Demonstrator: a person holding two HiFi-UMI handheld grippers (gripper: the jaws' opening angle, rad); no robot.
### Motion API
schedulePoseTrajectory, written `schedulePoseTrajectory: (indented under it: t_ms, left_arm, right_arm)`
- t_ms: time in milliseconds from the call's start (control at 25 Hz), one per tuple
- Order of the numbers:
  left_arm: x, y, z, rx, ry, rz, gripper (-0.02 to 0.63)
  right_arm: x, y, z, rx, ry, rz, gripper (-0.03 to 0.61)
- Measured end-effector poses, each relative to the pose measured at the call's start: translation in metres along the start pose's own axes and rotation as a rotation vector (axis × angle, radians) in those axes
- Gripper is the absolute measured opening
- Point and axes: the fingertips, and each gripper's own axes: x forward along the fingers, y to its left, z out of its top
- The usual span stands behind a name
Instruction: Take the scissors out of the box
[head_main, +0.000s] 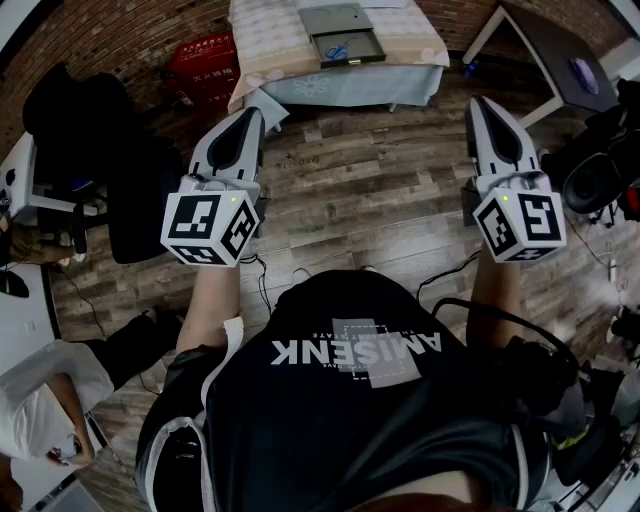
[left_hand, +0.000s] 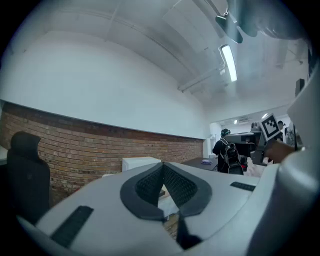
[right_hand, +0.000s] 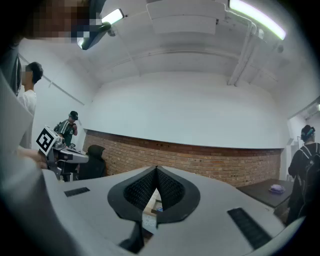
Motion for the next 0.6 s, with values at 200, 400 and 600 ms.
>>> schedulePoseTrajectory:
  t_ms: [200, 400, 600]
  left_arm:
    - [-0.004, 0.002, 0.007, -0.037, -0.016, 0.025, 0.012]
    - [-0.004, -0.001, 0.013, -0.020, -0.026, 0.039, 0.012]
    - [-0.007, -0.005, 0.013, -0.020, -0.028, 0.031, 0.012]
  right_arm:
    - [-0.005, 0.001, 0.007, -0.012, -0.002, 0.005, 0.040]
    - [-0.010, -0.005, 0.012, -0.014, -0.013, -0.007, 0.040]
    - [-0.014, -0.003, 0.010, -0.004, -0.011, -0.010, 0.040]
